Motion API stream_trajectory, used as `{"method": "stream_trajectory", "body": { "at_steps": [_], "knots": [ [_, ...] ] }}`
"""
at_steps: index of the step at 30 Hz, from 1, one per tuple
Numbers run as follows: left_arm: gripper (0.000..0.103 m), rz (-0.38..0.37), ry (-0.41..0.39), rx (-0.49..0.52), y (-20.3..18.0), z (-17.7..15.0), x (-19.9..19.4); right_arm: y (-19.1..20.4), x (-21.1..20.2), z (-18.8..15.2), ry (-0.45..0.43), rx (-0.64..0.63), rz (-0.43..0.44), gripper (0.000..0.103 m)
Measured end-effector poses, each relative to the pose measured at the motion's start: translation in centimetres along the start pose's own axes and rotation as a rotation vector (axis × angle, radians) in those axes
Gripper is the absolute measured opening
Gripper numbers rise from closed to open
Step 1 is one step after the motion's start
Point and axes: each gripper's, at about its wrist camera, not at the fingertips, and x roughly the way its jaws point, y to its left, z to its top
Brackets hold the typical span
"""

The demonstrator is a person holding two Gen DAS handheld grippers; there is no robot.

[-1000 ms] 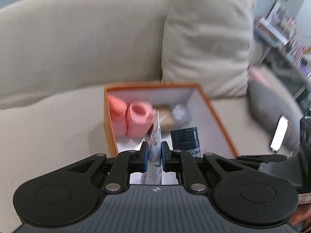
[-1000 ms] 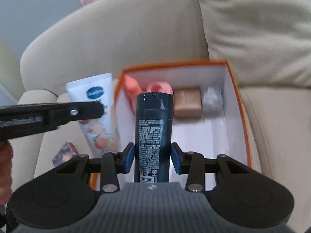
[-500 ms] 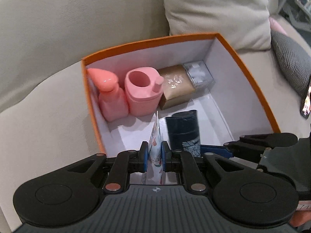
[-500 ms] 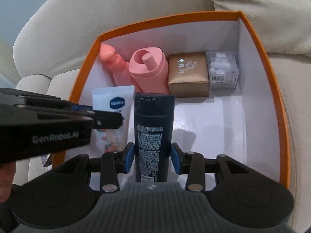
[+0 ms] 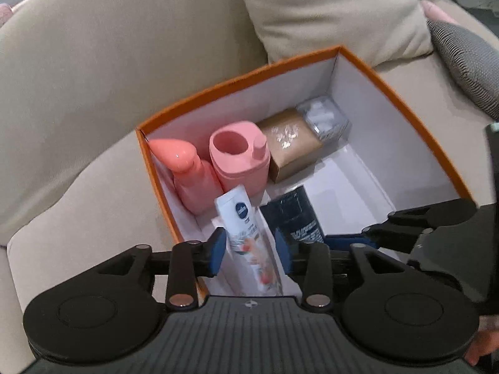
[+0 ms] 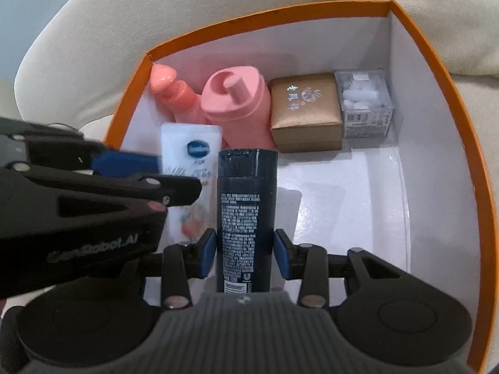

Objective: Organize rigid objects
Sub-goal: 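Carry the spray can and Vaseline tube into the shoebox and open both tools, then withdraw both tools from the shoebox toward the card box and plaid case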

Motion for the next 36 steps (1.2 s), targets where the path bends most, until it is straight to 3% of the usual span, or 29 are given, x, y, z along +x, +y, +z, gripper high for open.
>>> {"method": "stream_trajectory", "body": {
  "at_steps": [6, 11, 22, 36],
  "knots": [
    [0.043, -0.077, -0.137, -0.120, 2.5, -1.5, -3.6, 0.2, 0.5, -0.1, 0.003, 0.000, -0.003, 0.041],
    [0.043, -0.081, -0.197, -0.275, 5.2, -3.6, -5.6, 0.6, 1.0, 0.3, 0.006, 0.017, -0.048, 0.042],
    [0.043, -0.060, -0.157, -0.441, 8.9, -8.1, -4.8, 0.2, 3.7, 1.8, 0.059, 0.134, -0.057, 0.042],
    [0.043, -0.061, -0.131, -0.516, 10.5, -12.0, -5.5, 2.4, 2.6, 1.4, 0.003, 0.006, -0.133, 0.044]
  ]
}}
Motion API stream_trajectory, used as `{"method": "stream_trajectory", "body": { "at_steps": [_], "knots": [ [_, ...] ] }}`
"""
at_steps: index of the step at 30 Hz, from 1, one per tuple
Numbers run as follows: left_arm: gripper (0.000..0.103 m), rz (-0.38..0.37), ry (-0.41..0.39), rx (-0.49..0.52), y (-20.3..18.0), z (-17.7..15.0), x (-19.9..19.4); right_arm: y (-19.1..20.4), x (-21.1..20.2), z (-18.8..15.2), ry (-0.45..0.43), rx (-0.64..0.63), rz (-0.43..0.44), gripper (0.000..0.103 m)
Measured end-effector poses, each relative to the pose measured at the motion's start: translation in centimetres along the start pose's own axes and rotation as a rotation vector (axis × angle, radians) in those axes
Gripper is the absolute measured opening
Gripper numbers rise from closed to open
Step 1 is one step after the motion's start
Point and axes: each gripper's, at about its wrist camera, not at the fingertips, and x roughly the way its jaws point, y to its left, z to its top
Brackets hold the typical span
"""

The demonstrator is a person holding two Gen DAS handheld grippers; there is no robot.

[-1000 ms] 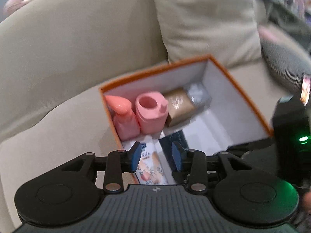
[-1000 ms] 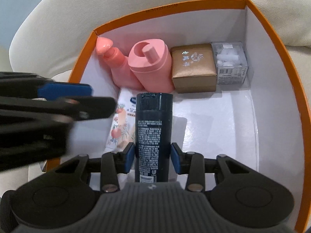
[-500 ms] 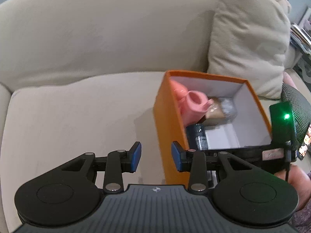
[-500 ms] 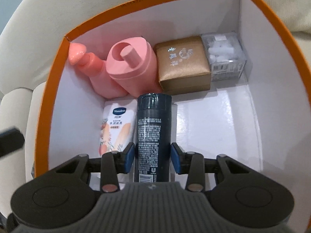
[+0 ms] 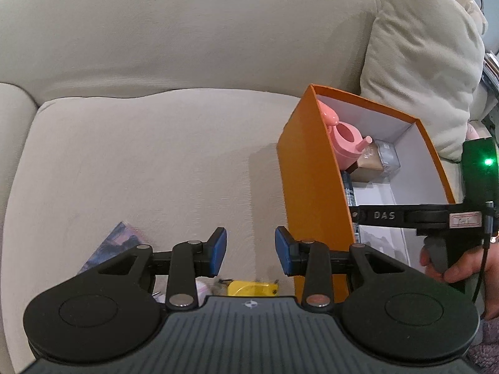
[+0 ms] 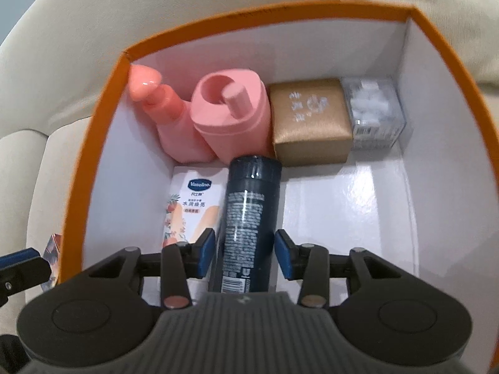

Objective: Organize rigid objects
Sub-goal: 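Withdraw both tools from the shoebox toward the card box and plaid case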

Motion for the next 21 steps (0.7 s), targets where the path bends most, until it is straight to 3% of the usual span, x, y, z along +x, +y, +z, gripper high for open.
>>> {"method": "stream_trajectory", "body": {
  "at_steps": [7, 13, 18, 21],
  "knots": [
    [0.043, -0.008, -0.071, 0.000, 1.6, -1.2, -4.2, 4.2, -5.1, -1.5, -0.111, -0.089, 0.012, 0.044],
    [0.043, 0.000, -0.110, 0.002, 3.2, -3.5, -7.6, 8.0, -10.8, -4.6, -0.213, -0.150, 0.120, 0.044],
    [0.043, 0.019, -0.114, -0.023, 5.2, -6.0, -8.8, 12.6, -12.9, -8.4, -0.248, -0.210, 0.181, 0.044],
    [0.043, 0.027, -0.094, -0.073, 6.9, -7.5, -8.6, 14.7, -12.5, -10.2, -0.221, -0.216, 0.204, 0.044]
  ]
}}
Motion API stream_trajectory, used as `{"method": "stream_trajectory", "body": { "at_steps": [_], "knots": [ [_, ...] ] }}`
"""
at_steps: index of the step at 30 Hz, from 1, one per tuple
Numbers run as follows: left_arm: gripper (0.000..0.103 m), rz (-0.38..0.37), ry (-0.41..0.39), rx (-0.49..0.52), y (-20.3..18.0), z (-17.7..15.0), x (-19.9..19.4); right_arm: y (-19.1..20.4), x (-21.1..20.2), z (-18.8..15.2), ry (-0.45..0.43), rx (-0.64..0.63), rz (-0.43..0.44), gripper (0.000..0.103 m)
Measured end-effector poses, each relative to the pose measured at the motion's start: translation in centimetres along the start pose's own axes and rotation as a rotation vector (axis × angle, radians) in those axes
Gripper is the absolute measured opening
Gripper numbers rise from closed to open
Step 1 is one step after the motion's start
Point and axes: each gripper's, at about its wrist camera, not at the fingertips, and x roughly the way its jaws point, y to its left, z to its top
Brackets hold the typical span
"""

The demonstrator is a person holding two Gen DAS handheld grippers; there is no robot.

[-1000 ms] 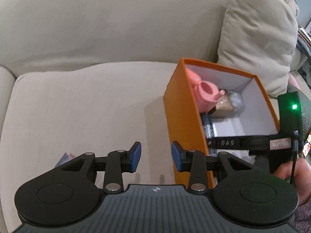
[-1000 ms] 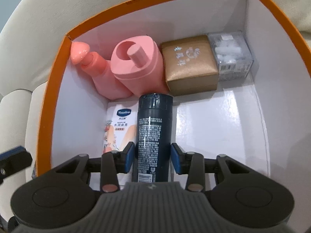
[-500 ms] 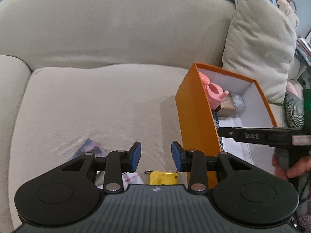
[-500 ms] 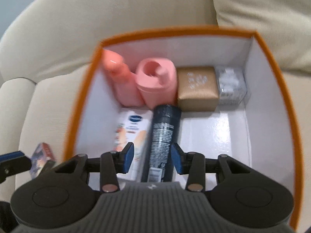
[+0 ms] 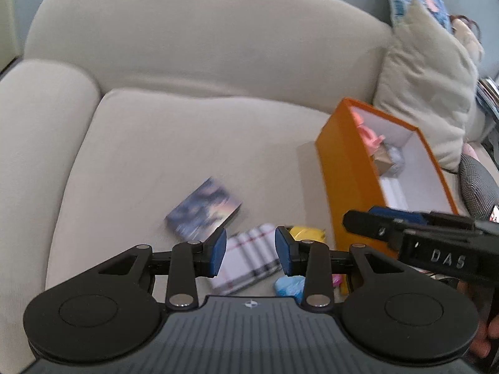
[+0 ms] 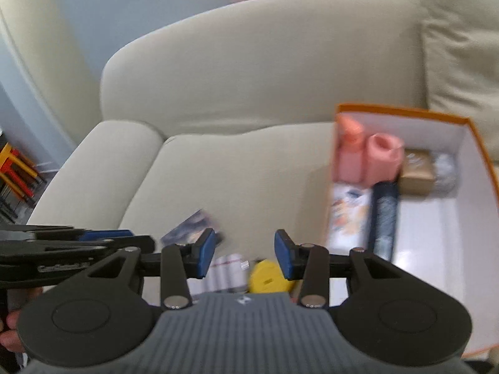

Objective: Organize rigid objects
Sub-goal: 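Withdraw both tools from the shoebox toward the card box and plaid case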

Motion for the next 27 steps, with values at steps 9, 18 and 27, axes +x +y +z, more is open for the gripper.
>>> {"method": "stream_trajectory", "body": {
  "at_steps": [9, 18, 27],
  "knots": [
    [0.043, 0.092, 0.060, -0.061, 4.4, -1.6, 2.7, 2.7, 5.9, -3.8, 0.135, 0.076, -0.021, 0.045],
    [0.043, 0.079, 0.080, -0.117, 6.9, -1.8, 4.1, 2.1, 10.0, -5.7, 0.266, 0.228, -0.028, 0.057],
    [0.043, 0.025, 0.103, -0.188, 8.1, -1.8, 4.8, 0.5, 12.8, -6.7, 0.352, 0.456, -0.032, 0.057]
  ]
}}
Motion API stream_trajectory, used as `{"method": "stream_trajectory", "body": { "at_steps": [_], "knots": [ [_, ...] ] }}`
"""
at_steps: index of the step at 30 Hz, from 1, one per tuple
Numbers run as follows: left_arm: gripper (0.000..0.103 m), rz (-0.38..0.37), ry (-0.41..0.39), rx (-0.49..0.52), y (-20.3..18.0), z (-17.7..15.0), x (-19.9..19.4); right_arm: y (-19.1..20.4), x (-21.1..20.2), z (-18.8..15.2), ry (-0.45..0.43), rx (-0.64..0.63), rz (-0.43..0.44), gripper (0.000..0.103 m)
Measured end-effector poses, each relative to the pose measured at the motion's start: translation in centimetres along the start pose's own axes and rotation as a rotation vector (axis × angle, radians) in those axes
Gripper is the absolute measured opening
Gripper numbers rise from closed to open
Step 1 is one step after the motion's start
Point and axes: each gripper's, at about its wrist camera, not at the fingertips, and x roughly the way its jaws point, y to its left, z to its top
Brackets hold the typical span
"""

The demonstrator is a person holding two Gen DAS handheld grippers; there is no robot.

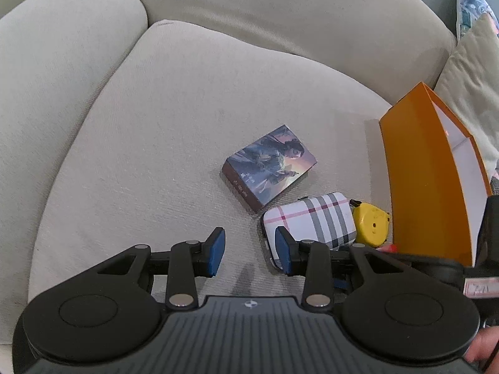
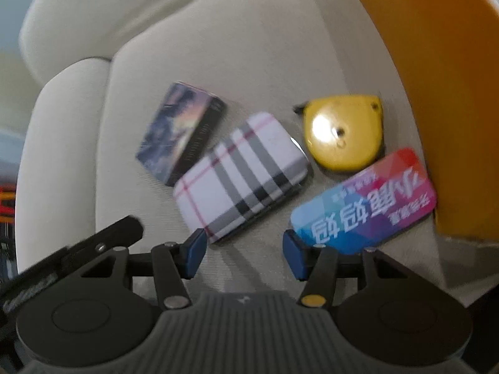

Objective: Organize rigid objects
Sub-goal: 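Withdraw both tools from the shoebox toward the card box and plaid case, then grasp the plaid phone case with the right tool while the left tool grasps the anime card box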

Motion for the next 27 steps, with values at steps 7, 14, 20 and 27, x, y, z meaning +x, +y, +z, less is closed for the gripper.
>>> {"method": "stream_trajectory", "body": {
  "at_steps": [7, 14, 20, 27],
  "knots": [
    [0.043, 0.001, 0.024, -0.003, -0.1, 0.1, 0.7, 0.0, 0.4, 1.3, -0.064, 0.094, 0.022, 0.061],
    [0.043, 0.012, 0.030, 0.000, -0.2, 0.1, 0.8, 1.6, 0.5, 1.3, -0.127, 0.014, -0.031, 0.044],
    [0.043, 0.022, 0.035, 0.016, -0.4, 0.2, 0.8, 2.9, -1.7, 1.8, -0.211, -0.078, -0.021, 0.024],
    [0.043, 0.020, 0.038, 0.018, -0.4, 0.2, 0.9, 4.1, -3.4, 2.0, -0.310, -0.226, -0.122, 0.016]
  ]
}}
